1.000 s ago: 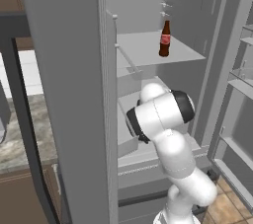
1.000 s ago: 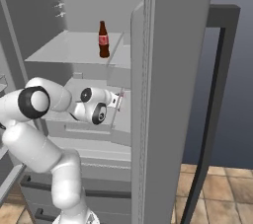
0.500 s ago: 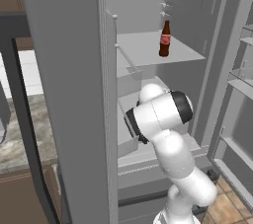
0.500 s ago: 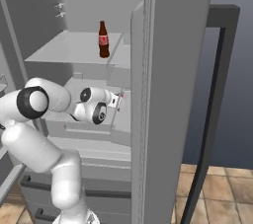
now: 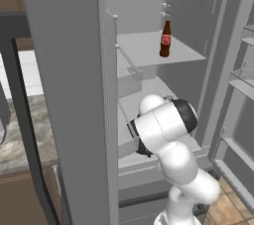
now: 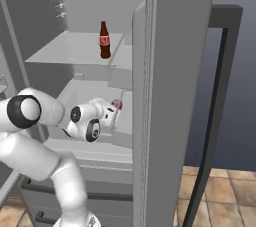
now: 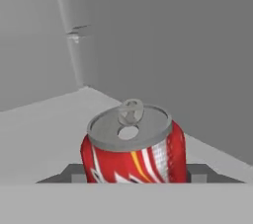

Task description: Open the fridge, grab two sodas, and place both sodas inside the bowl with ice on the dining counter.

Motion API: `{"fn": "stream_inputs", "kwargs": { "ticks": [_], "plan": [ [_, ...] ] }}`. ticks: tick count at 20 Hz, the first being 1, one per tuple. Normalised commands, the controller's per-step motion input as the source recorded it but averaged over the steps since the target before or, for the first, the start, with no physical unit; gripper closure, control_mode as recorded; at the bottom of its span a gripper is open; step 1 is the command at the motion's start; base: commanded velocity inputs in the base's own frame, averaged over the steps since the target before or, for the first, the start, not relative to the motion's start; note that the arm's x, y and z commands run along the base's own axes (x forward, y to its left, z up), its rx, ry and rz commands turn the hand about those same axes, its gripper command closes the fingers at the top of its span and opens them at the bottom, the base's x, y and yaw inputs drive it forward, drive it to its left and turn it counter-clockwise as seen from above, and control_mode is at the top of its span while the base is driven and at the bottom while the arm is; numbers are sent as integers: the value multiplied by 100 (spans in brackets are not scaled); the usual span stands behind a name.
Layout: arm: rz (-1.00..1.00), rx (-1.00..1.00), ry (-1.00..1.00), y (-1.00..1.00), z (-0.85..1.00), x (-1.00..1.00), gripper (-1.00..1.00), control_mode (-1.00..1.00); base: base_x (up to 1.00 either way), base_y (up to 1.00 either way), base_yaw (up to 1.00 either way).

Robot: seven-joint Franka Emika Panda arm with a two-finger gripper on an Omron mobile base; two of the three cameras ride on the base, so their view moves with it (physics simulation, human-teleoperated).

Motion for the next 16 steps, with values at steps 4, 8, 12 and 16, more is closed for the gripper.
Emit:
{"fn": "stream_inputs", "kwargs": {
  "ticks": [4, 8, 12, 16],
  "plan": [
    [-6, 8, 0, 0, 72, -92, 100, -100, 0, 0, 0],
    [-11, 4, 6, 0, 98, -76, 100, -100, 0, 0, 0],
    [-13, 3, 14, -4, 100, -57, 100, -100, 0, 0, 0],
    [-13, 3, 21, 0, 100, -58, 100, -100, 0, 0, 0]
  ]
}}
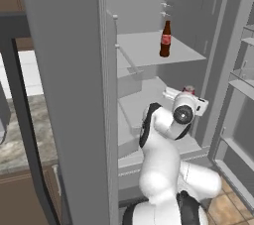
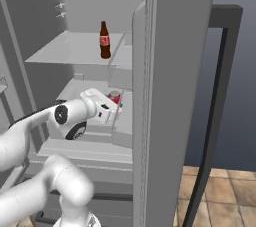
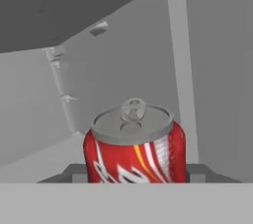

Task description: Open the fridge, grab two sodas, and place both sodas inside the bowl with ice on the dining counter.

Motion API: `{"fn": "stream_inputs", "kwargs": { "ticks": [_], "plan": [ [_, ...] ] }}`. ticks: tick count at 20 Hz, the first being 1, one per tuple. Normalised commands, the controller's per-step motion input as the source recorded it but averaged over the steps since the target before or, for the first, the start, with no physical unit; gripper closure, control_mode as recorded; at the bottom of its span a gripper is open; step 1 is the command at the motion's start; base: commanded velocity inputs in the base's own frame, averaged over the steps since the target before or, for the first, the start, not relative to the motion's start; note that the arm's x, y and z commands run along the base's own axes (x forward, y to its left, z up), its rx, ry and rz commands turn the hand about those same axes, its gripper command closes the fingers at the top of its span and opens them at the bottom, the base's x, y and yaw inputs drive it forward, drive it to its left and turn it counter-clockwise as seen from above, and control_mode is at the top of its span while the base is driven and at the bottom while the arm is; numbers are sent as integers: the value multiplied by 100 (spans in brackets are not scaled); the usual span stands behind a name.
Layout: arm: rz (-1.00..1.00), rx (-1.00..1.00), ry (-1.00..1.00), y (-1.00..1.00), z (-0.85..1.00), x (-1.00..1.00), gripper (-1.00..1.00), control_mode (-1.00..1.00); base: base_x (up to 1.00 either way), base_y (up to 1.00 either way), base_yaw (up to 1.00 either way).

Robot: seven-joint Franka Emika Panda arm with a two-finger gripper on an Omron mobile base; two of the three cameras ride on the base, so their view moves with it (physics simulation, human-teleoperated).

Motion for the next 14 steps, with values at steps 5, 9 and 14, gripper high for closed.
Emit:
{"fn": "stream_inputs", "kwargs": {
  "ticks": [5, 9, 14],
  "plan": [
    [-6, 1, 23, 9, 89, -71, 100, -100, 0, 0, 0],
    [0, 0, 26, 32, 88, -67, 100, -100, 0, 0, 0],
    [2, 0, 22, 35, 50, -66, 100, -100, 0, 0, 0]
  ]
}}
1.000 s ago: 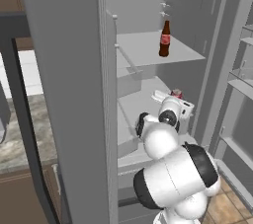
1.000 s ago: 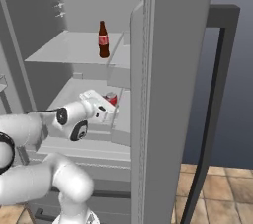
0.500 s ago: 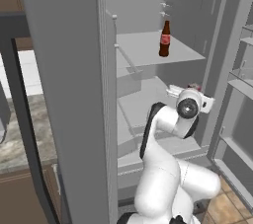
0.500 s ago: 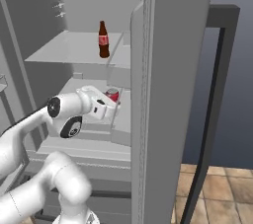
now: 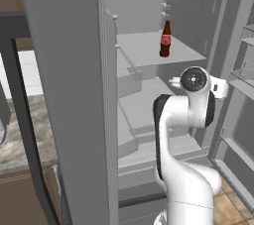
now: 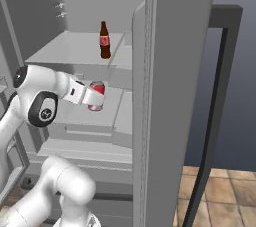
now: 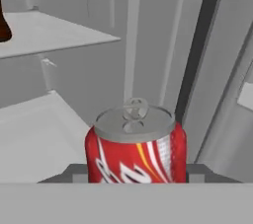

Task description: Open the fridge, grab two sodas, and place both sodas inside the bowl with ice on the dining counter.

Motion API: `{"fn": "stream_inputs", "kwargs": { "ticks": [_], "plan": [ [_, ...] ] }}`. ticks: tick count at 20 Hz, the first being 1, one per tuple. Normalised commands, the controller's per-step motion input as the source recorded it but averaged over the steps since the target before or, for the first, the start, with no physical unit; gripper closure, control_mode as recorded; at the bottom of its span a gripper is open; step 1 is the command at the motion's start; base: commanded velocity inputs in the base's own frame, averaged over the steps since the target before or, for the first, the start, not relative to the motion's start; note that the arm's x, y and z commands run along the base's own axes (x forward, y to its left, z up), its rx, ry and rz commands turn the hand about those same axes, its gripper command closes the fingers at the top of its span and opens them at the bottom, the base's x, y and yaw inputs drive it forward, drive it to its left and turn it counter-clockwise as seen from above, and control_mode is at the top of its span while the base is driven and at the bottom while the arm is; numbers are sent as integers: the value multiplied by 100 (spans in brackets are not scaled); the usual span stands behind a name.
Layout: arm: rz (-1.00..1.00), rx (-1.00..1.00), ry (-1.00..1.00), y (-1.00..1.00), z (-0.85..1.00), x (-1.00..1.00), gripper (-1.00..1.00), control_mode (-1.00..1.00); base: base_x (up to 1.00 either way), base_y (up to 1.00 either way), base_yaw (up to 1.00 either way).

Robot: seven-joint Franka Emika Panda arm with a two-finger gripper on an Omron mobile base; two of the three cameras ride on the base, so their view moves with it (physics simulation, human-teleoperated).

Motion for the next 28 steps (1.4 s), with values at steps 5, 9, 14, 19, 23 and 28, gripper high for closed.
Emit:
{"fn": "stream_inputs", "kwargs": {
  "ticks": [5, 9, 14, 19, 23, 28],
  "plan": [
    [7, 0, 6, 14, 1, -85, 100, -100, 0, 0, 0],
    [6, 0, 1, 10, 0, -83, 100, -100, 0, 0, 0],
    [0, 0, 0, 7, -2, -74, 100, -100, 0, 0, 0],
    [1, -2, 1, 5, -20, -29, 100, -100, 0, 0, 0],
    [1, -2, -6, 8, -29, -53, 100, -100, 0, 0, 0],
    [0, 0, 0, 0, 0, 0, 100, 100, -85, 10, -3]
  ]
}}
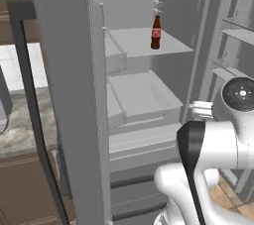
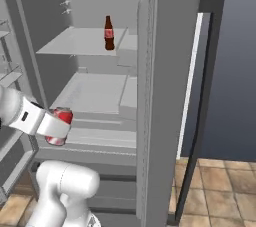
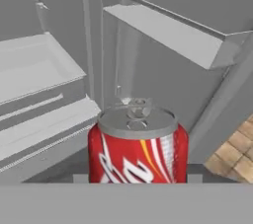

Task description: Open the fridge, grab two sodas, and place both sodas inside the bowl with ice on the dining counter.

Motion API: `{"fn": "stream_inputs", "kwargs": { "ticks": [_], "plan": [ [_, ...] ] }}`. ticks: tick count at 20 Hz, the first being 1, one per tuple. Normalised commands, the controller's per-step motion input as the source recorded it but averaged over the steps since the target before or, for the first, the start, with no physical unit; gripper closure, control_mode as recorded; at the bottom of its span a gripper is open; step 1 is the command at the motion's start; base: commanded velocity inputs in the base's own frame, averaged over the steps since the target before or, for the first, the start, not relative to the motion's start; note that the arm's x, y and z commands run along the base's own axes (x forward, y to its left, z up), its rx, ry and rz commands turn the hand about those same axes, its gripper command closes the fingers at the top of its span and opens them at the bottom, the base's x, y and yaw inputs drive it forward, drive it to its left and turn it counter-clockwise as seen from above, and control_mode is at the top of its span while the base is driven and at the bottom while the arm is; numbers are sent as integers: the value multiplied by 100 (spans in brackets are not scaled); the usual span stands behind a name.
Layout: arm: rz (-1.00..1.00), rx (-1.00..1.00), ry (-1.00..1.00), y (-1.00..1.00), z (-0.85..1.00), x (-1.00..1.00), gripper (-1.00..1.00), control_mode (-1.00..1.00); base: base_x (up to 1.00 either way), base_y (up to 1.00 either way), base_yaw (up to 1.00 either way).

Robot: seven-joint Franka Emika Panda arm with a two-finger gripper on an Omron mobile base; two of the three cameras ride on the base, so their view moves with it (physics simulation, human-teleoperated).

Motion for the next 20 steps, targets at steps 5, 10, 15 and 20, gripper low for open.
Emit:
{"fn": "stream_inputs", "kwargs": {
  "ticks": [5, 10, 15, 20],
  "plan": [
    [0, 0, 0, 0, 0, 0, 100, 100, -78, 24, -18],
    [0, 0, 0, 0, 0, 0, 100, 100, -75, 23, -35],
    [0, 0, 0, 0, 0, 0, 100, 100, -69, 20, -53],
    [0, 0, 0, 0, 0, 0, 100, 100, -49, 9, -66]
  ]
}}
